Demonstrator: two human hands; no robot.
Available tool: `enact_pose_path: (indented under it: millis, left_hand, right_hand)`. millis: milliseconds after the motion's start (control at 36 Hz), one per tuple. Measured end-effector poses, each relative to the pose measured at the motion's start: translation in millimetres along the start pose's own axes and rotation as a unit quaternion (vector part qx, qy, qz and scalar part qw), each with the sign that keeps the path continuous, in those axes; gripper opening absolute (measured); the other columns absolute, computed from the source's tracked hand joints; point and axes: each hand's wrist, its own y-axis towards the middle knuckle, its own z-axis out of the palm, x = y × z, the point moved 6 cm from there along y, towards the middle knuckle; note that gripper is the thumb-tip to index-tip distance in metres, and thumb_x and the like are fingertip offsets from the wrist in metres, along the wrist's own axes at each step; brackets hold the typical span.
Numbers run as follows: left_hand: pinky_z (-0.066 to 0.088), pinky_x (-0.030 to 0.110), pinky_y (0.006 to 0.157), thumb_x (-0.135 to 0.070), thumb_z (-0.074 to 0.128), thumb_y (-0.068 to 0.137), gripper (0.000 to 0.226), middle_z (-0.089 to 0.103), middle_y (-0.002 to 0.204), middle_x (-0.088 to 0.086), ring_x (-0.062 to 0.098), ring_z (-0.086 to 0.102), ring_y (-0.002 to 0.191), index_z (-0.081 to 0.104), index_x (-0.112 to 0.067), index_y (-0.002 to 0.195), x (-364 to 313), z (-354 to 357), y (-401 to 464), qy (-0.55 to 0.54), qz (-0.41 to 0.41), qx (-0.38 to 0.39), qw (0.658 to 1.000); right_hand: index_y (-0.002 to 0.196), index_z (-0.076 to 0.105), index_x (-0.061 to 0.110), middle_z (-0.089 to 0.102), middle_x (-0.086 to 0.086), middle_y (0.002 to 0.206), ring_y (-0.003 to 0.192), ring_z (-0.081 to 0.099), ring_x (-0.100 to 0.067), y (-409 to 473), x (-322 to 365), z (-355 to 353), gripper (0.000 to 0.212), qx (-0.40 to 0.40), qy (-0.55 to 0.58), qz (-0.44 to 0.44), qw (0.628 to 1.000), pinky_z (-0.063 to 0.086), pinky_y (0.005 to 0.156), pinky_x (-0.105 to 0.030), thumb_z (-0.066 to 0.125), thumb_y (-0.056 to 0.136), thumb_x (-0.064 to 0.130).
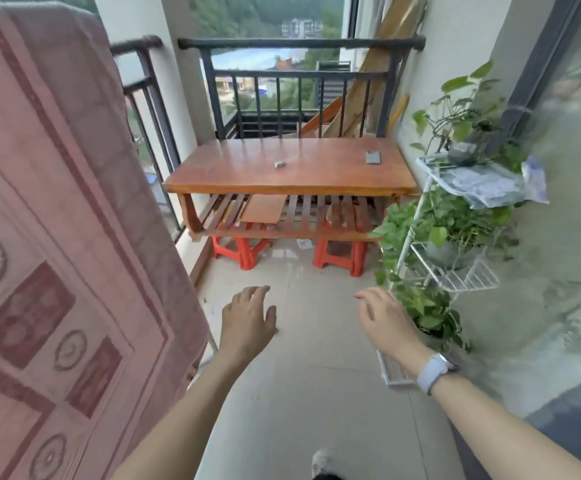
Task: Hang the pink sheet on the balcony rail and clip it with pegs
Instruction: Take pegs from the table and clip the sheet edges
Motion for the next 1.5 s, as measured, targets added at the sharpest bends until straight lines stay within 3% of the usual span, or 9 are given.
enact_pose_path:
  millis: [306,472,611,833,944,1194,1333,1500]
  left_hand:
    - [0.043,0.043,0.09,-0.032,0.049,0.089,0.039,0.057,0.122,0.007,0.03,0.051,0.113,0.051,-0.015,0.125,31.6,-0.1,238.0,0.015,-0.043,-0.023,0.999]
    - [0.043,0.039,0.084,-0.026,0.05,0.09,0.034,0.057,0.121,0.01,0.031,0.051,0.111,0.054,-0.01,0.119,76.2,14.4,363.9,0.007,-0.073,-0.033,0.997]
    - [0.046,0.044,0.088,-0.032,0.049,0.089,0.043,0.054,0.124,0.008,0.029,0.053,0.11,0.048,-0.013,0.128,111.7,33.2,465.8,0.004,-0.084,-0.024,0.996]
    - [0.045,0.046,0.087,-0.037,0.044,0.089,0.033,0.056,0.115,0.007,0.03,0.05,0.11,0.052,-0.018,0.114,165.1,64.9,631.4,0.009,-0.12,0.011,0.993]
    - [0.042,0.045,0.092,-0.032,0.048,0.089,0.042,0.054,0.12,0.009,0.032,0.048,0.113,0.046,-0.017,0.129,177.4,93.6,683.5,0.009,-0.128,0.034,0.991]
    - [0.038,0.043,0.097,-0.03,0.044,0.09,0.047,0.041,0.135,0.008,0.031,0.038,0.122,0.036,-0.019,0.135,220.7,201.3,760.5,-0.012,-0.214,0.131,0.968]
    - [0.017,0.048,0.111,-0.036,0.04,0.092,0.056,0.019,0.152,0.009,0.031,0.009,0.141,0.022,-0.022,0.142,228.6,246.3,798.2,0.014,-0.27,0.181,0.946]
    - [0.006,0.051,0.114,-0.041,0.041,0.092,0.066,-0.006,0.156,0.009,0.033,-0.009,0.142,0.006,-0.026,0.146,242.2,283.6,817.0,0.045,-0.286,0.248,0.924]
  right_hand:
    - [0.108,0.061,0.01,0.06,-0.008,0.113,0.107,0.052,-0.029,260.2,-7.9,36.7,0.035,0.065,0.03,-0.039,0.997,0.041,0.094,-0.04,0.036,0.086,0.021]
    - [0.113,0.058,0.01,0.056,-0.006,0.118,0.112,0.048,-0.024,390.1,-12.5,79.8,0.027,0.092,0.031,-0.059,0.994,0.033,0.099,-0.032,0.042,0.092,0.012]
    - [0.114,0.058,0.011,0.056,-0.007,0.119,0.113,0.048,-0.025,499.4,-14.6,117.5,0.027,0.11,0.017,-0.067,0.992,0.037,0.099,-0.037,0.042,0.092,0.013]
    - [0.116,0.056,0.013,0.055,-0.006,0.121,0.116,0.047,-0.025,677.0,-14.3,147.2,0.029,0.129,-0.02,-0.07,0.989,0.037,0.099,-0.039,0.04,0.092,0.014]
    - [0.118,0.054,0.016,0.053,-0.003,0.123,0.117,0.045,-0.023,731.9,-34.6,178.0,0.03,0.17,-0.028,-0.054,0.984,0.037,0.099,-0.038,0.038,0.093,0.016]
    - [0.128,0.046,0.015,0.047,-0.005,0.132,0.122,0.043,-0.025,861.5,-88.4,282.0,0.037,0.288,-0.072,-0.055,0.953,0.035,0.103,-0.036,0.039,0.092,0.016]
    - [0.133,0.037,0.016,0.042,-0.007,0.135,0.123,0.04,-0.027,935.6,-102.1,327.5,0.043,0.335,-0.129,-0.065,0.931,0.04,0.097,-0.04,0.041,0.09,0.016]
    - [0.136,0.029,0.02,0.029,-0.006,0.142,0.127,0.03,-0.028,1008.4,-98.5,371.1,0.051,0.348,-0.219,-0.136,0.901,0.039,0.091,-0.041,0.044,0.088,0.013]
